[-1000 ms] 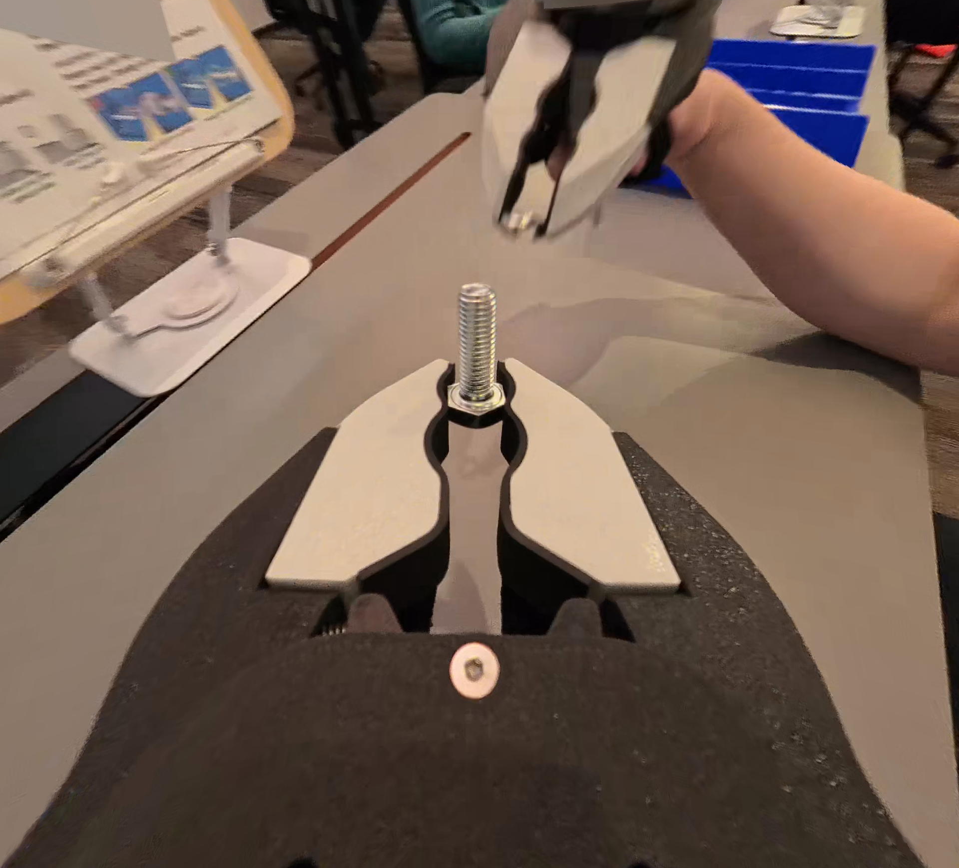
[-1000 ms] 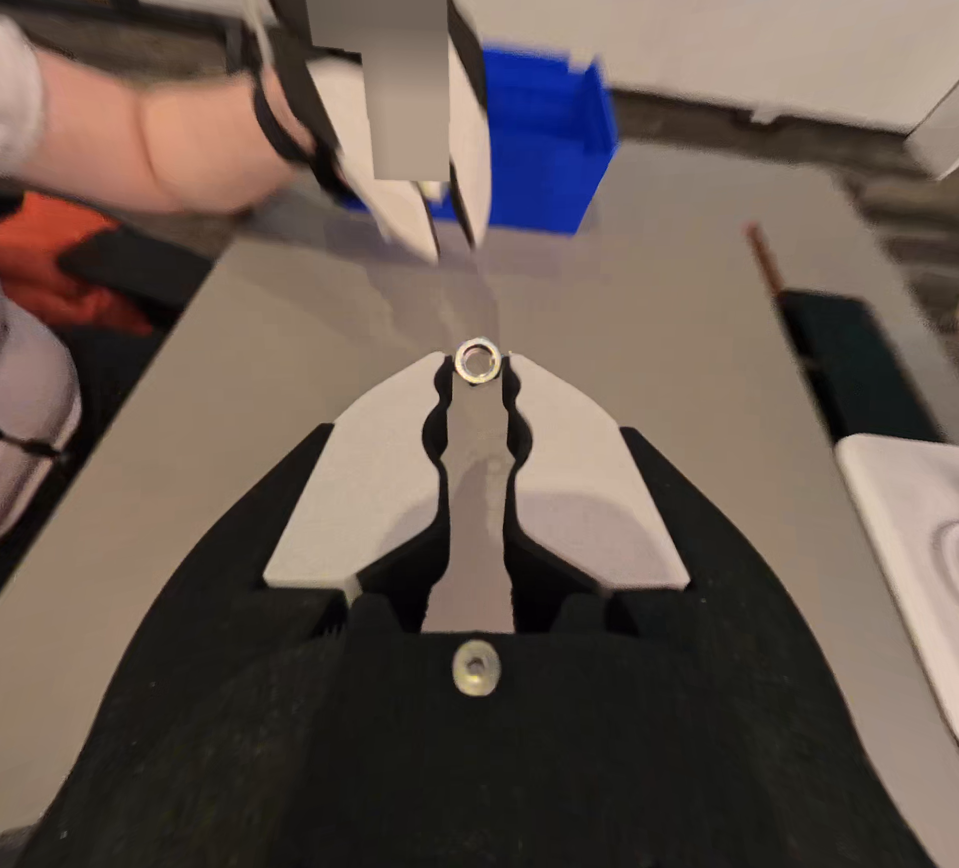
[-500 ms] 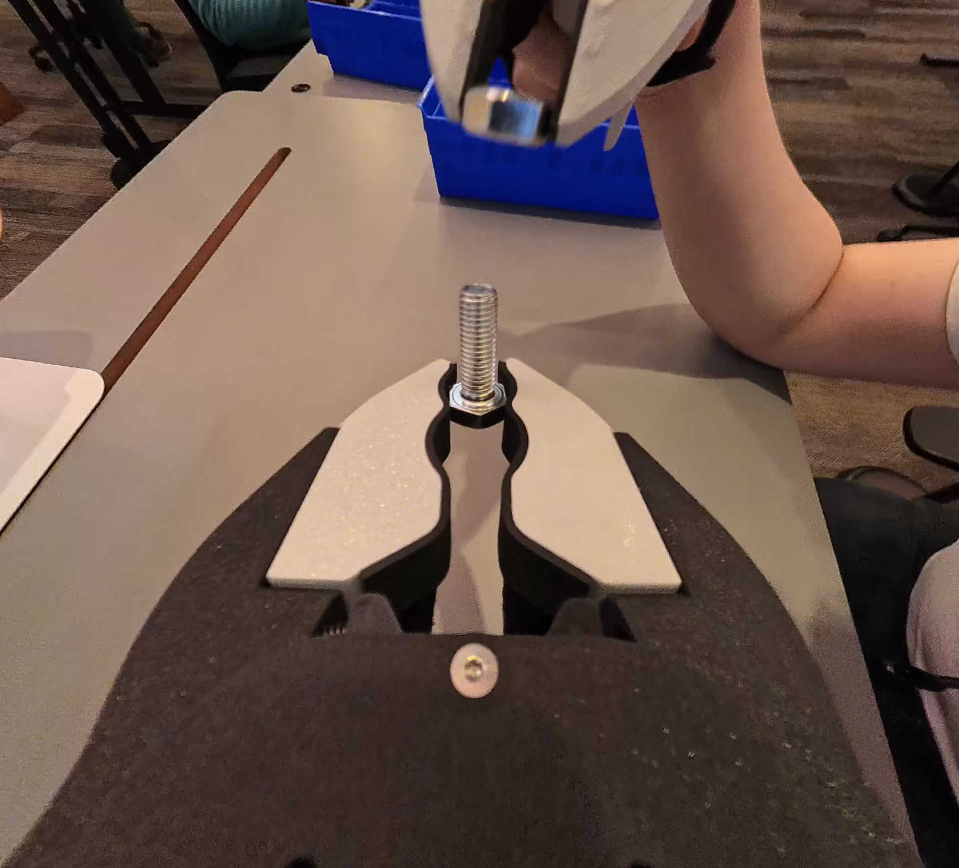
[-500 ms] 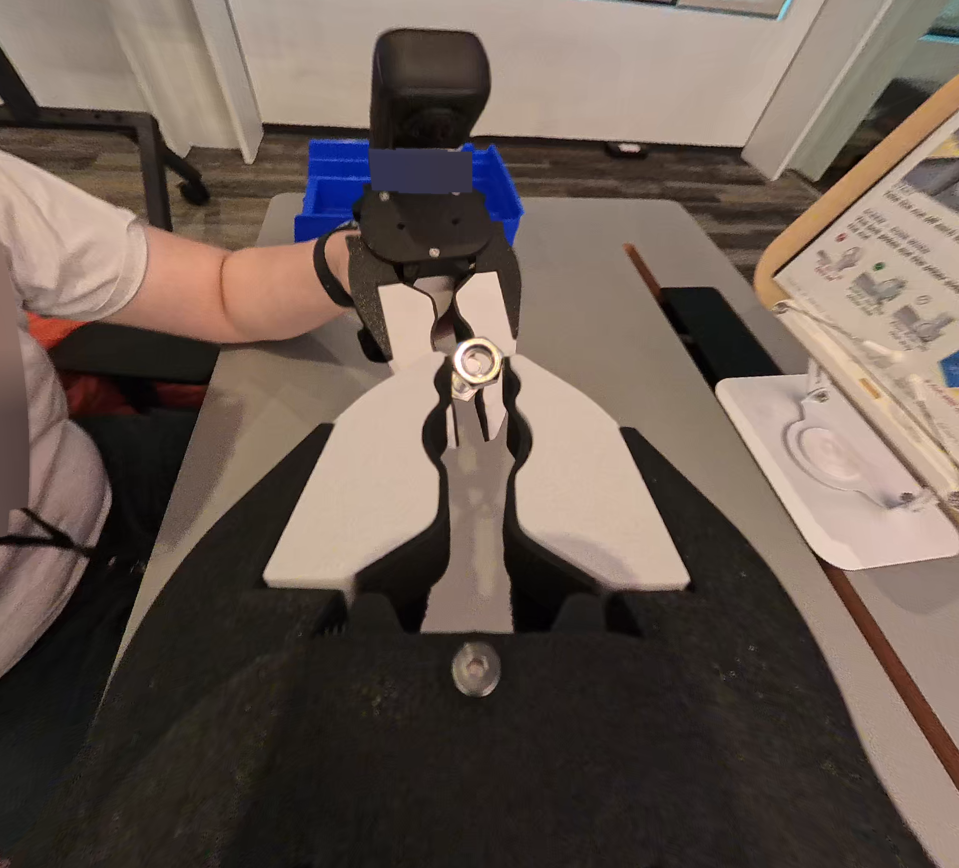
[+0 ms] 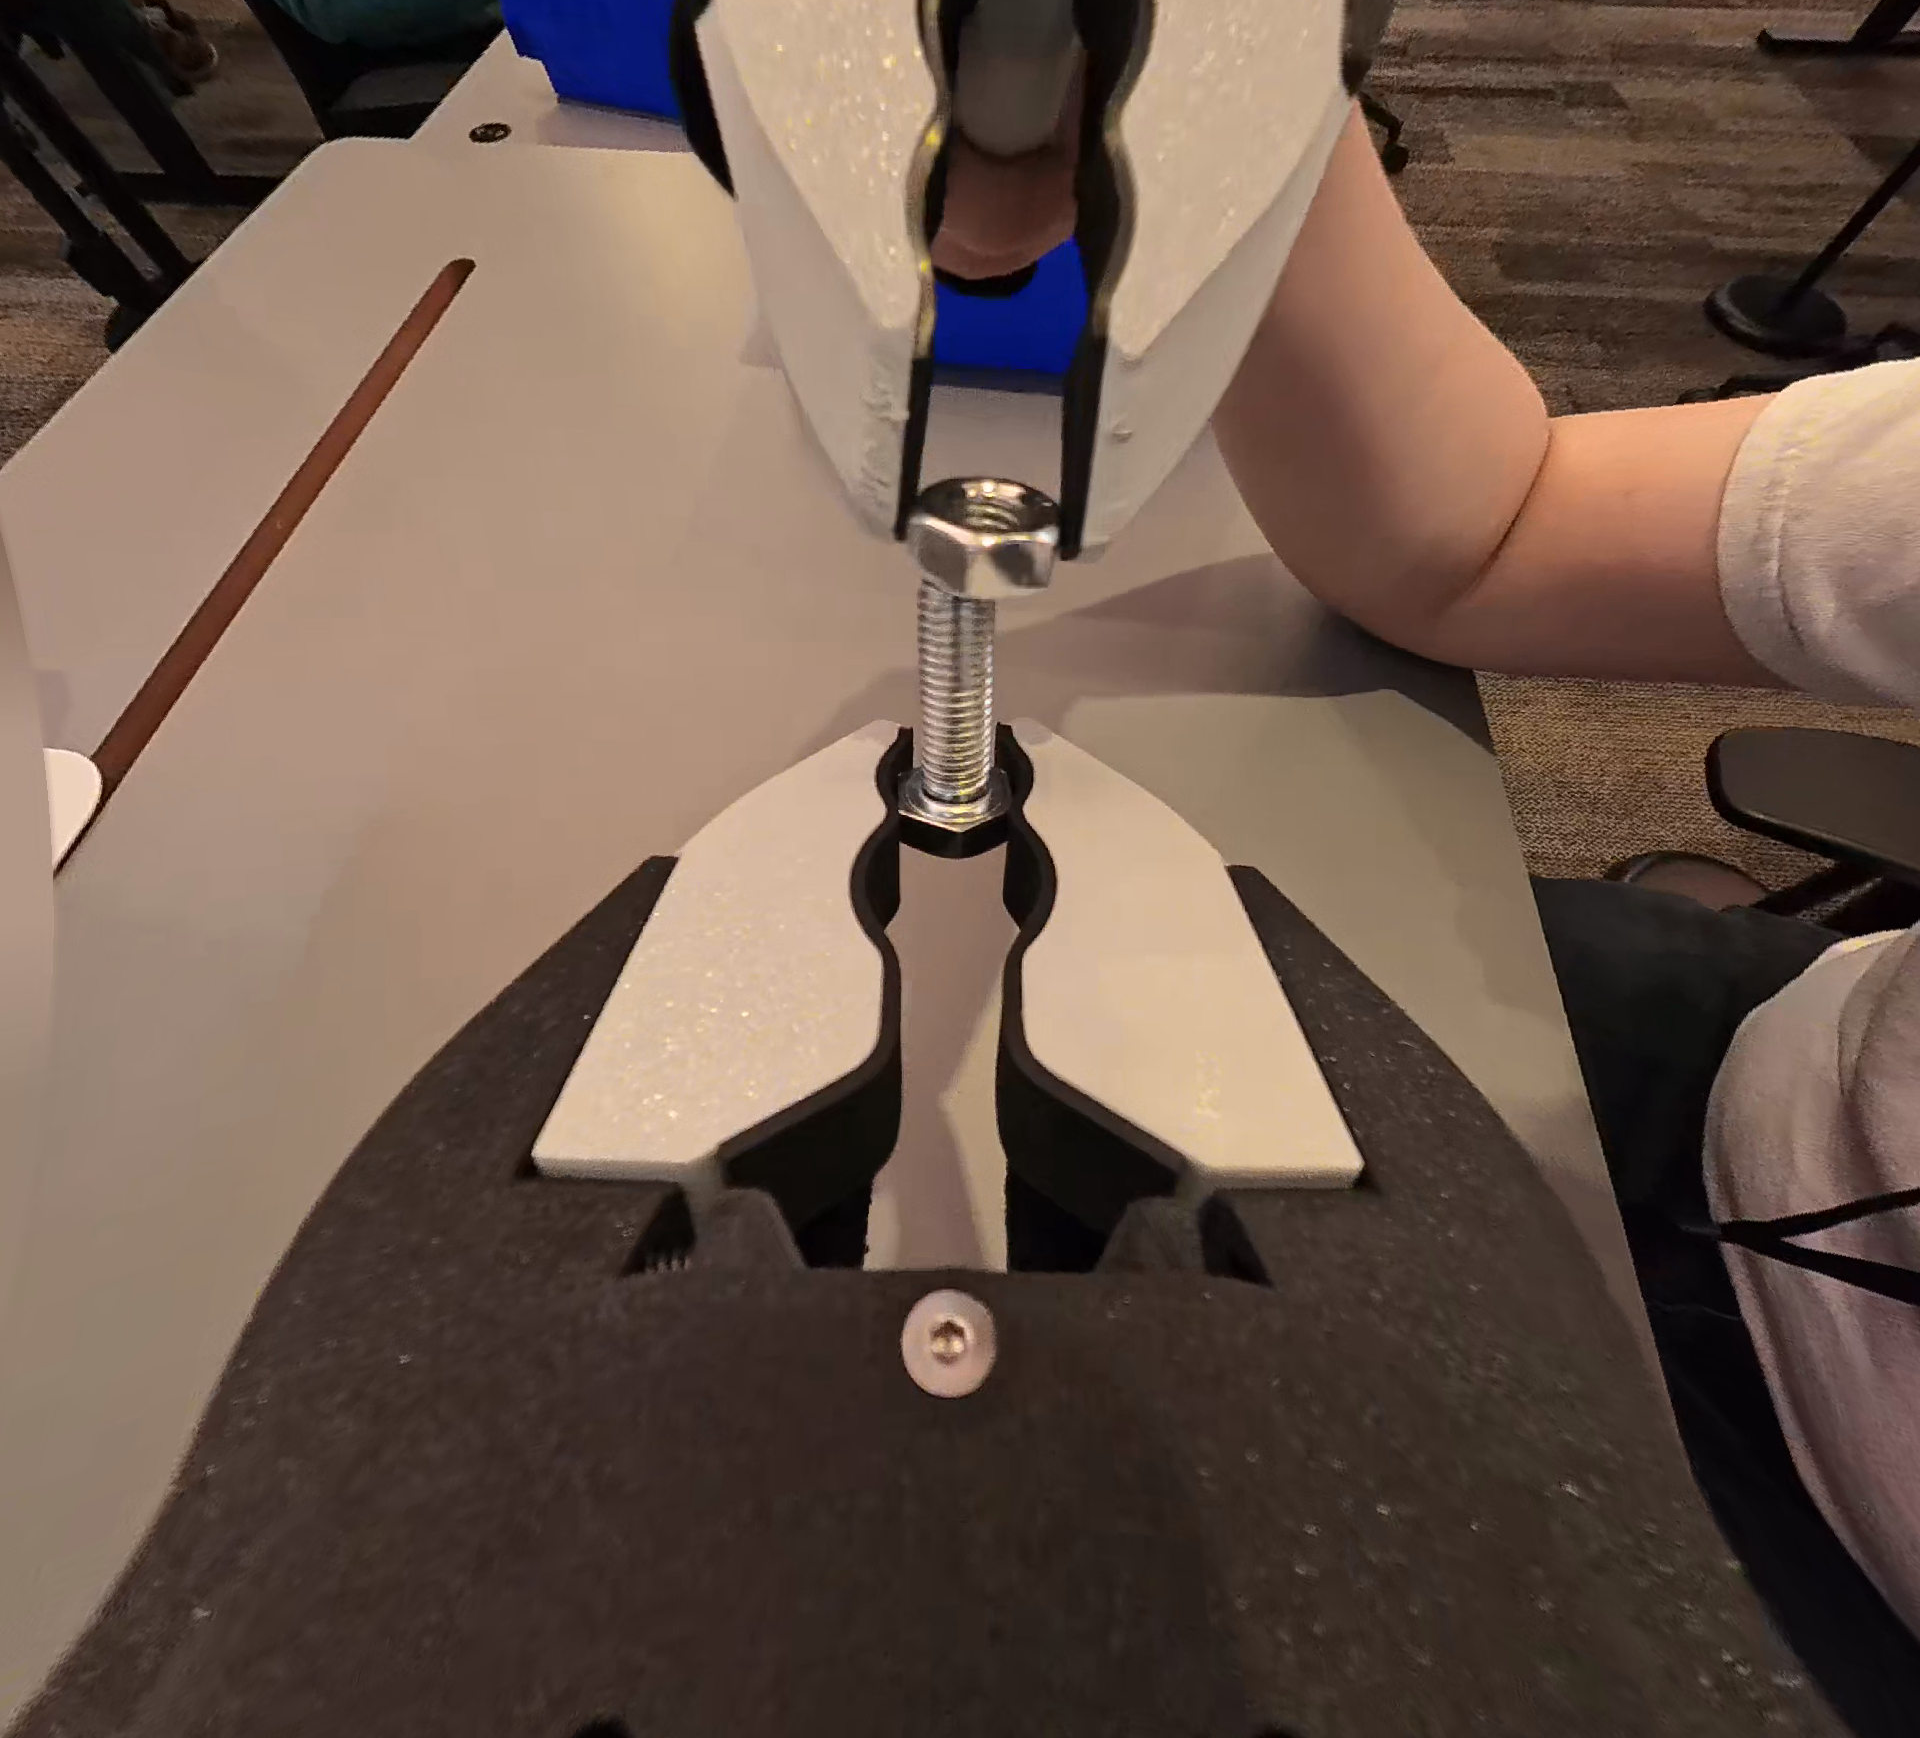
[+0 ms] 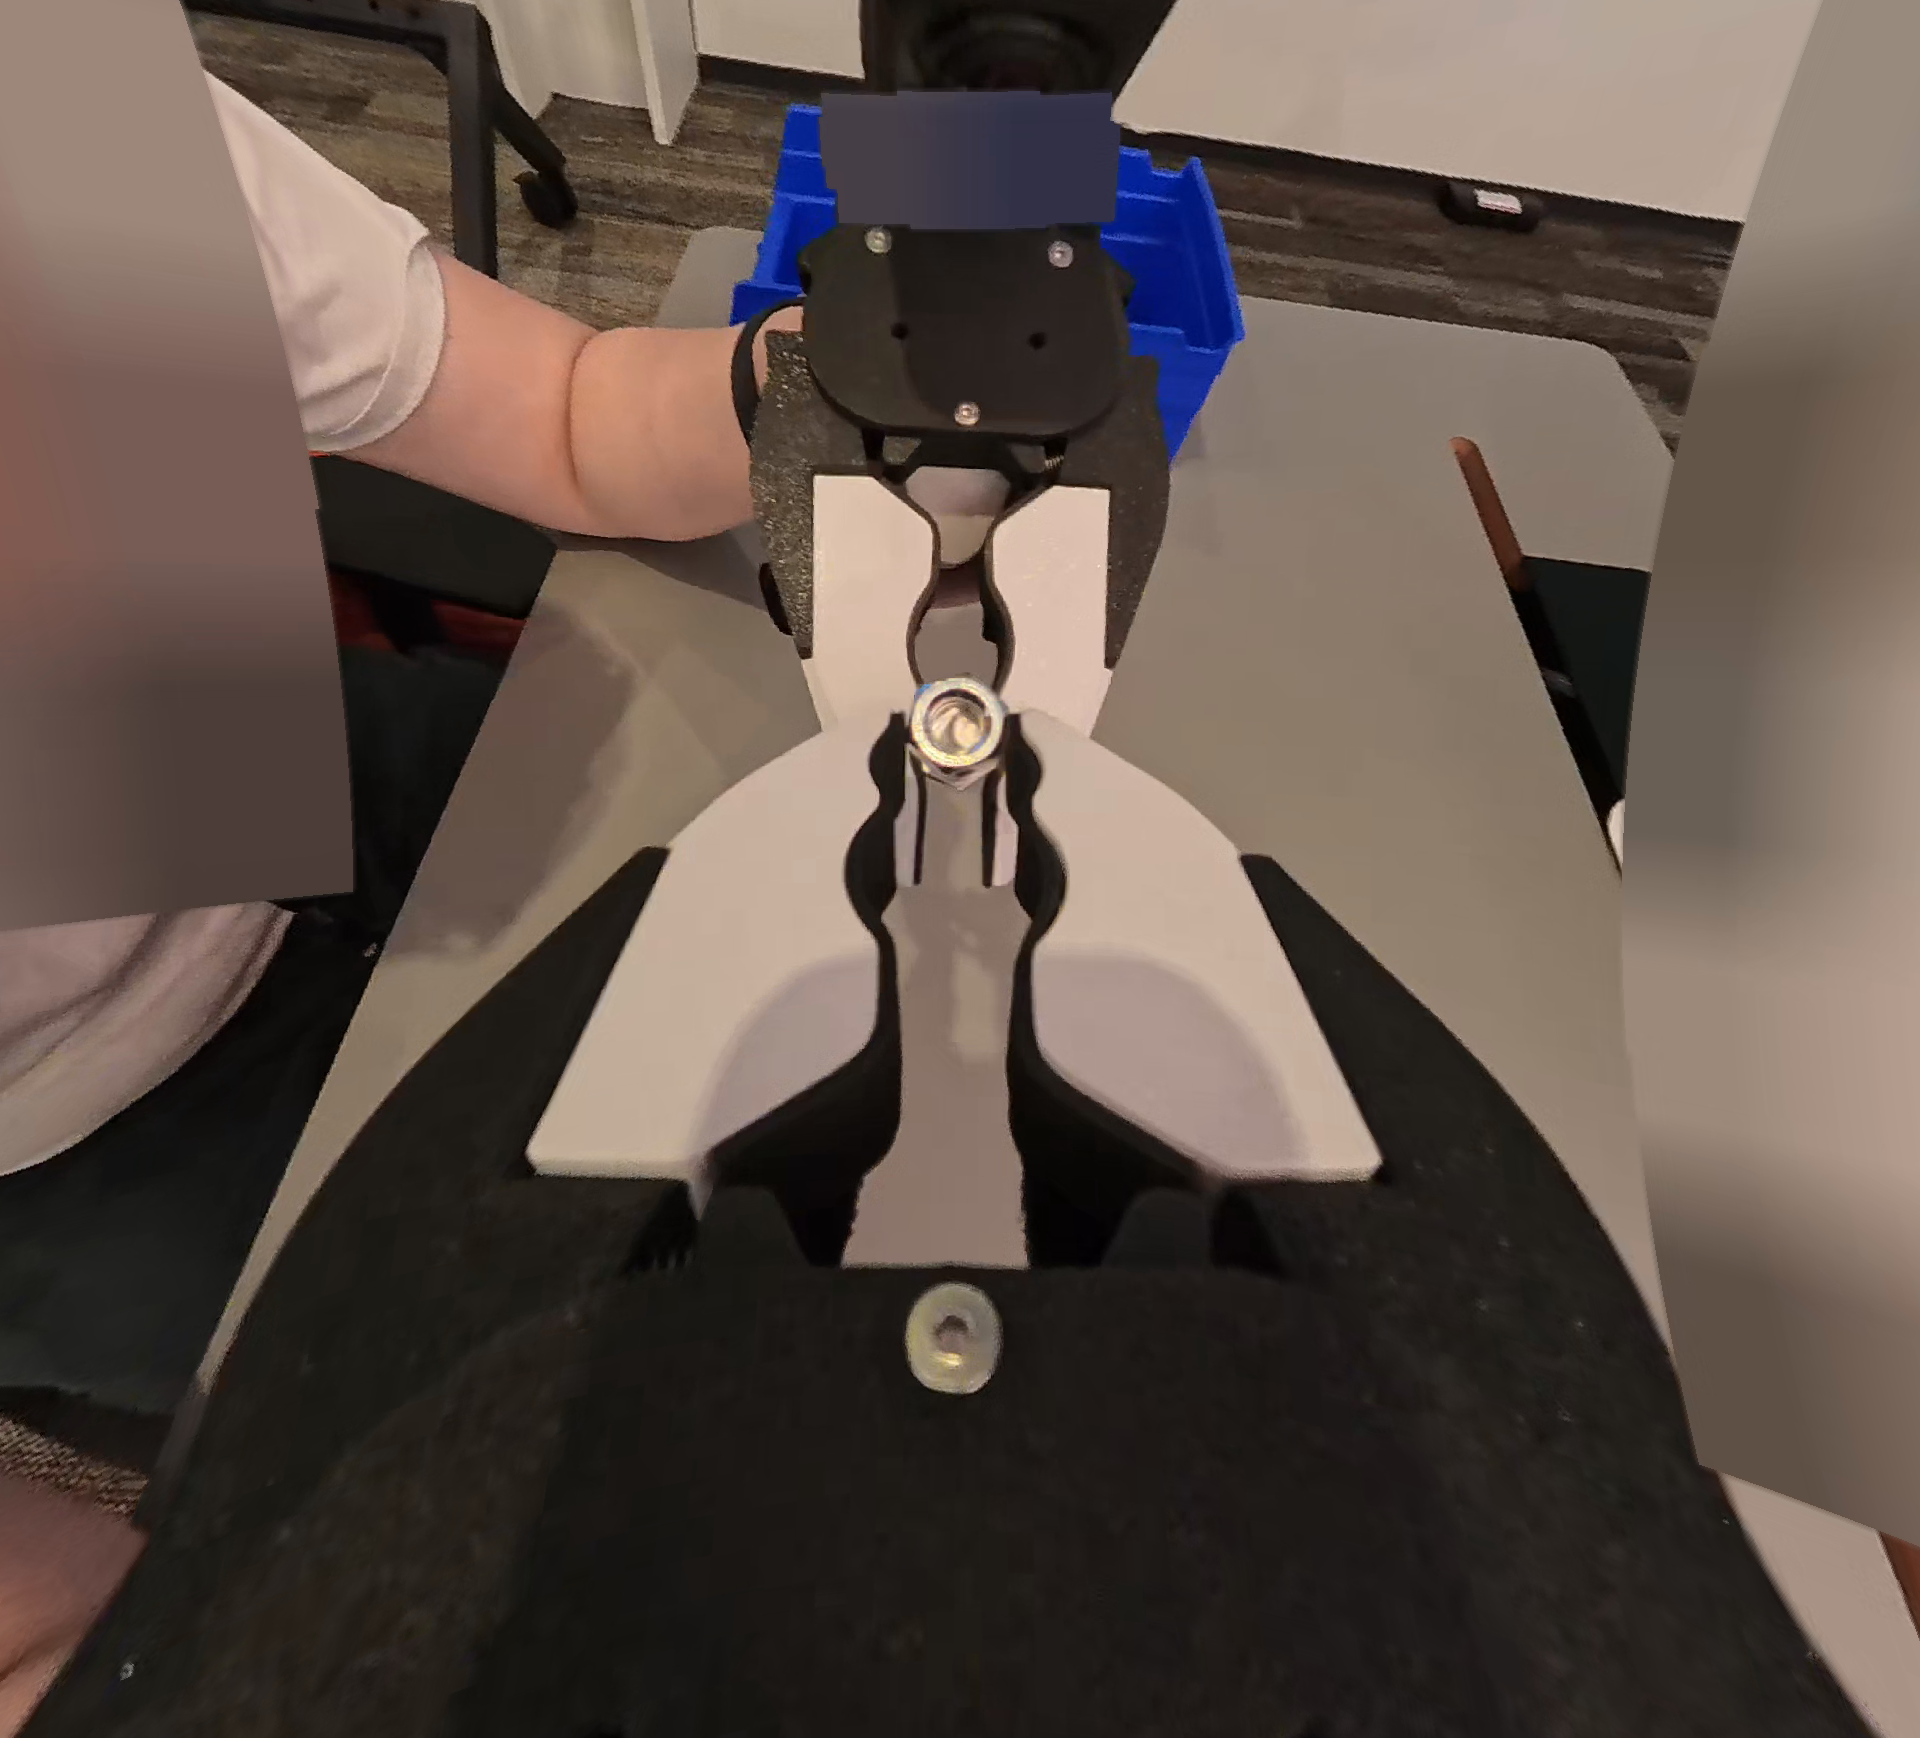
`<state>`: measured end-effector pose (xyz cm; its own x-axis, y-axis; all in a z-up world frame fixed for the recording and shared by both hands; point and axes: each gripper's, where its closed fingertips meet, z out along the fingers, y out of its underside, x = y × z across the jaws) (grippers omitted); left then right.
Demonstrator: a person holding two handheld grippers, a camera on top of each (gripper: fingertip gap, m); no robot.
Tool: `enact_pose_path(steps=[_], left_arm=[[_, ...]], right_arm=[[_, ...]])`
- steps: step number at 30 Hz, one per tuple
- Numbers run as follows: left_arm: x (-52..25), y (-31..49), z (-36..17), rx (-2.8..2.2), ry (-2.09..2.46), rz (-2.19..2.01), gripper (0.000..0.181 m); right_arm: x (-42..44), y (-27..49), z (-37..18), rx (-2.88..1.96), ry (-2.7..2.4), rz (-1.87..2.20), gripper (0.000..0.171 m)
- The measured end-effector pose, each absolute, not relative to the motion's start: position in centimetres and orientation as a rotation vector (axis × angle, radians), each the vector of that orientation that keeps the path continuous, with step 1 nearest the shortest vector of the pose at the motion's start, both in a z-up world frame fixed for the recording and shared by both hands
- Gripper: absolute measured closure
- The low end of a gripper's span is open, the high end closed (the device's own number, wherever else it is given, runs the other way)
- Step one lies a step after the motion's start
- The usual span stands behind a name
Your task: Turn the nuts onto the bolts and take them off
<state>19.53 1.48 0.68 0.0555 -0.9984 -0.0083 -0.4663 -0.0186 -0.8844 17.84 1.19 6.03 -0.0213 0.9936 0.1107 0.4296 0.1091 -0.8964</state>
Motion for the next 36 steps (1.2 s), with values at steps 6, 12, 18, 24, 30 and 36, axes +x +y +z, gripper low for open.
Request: enact_pose_path(steps=[6,12,18,24,30,36], left_arm=[[19.6,0.7,1.1,-1.547,1.537,-0.912,0.166],[19.7,-1.5,0.8,-1.492,1.65,-1.006,0.166],[19.6,-3.0,0.0,-1.398,1.783,-0.98,0.166],[19.9,-1.8,0.9,-1.418,1.675,-0.989,0.166],[19.1,1.0,1.8,-1.497,1.524,-0.88,0.167],[18.3,2.8,2.3,-1.576,1.408,-0.822,0.167]], right_arm=[[17.6,0.7,6.2,-1.402,-1.6,0.885,0.154],[17.7,-1.2,5.9,-1.285,-1.713,0.892,0.154],[17.8,-2.9,5.1,-1.204,-1.828,0.913,0.154],[17.4,-1.8,6.0,-1.23,-1.738,0.888,0.154],[16.7,0.6,6.8,-1.359,-1.567,0.867,0.154],[15.9,2.2,7.3,-1.461,-1.416,0.865,0.154]])
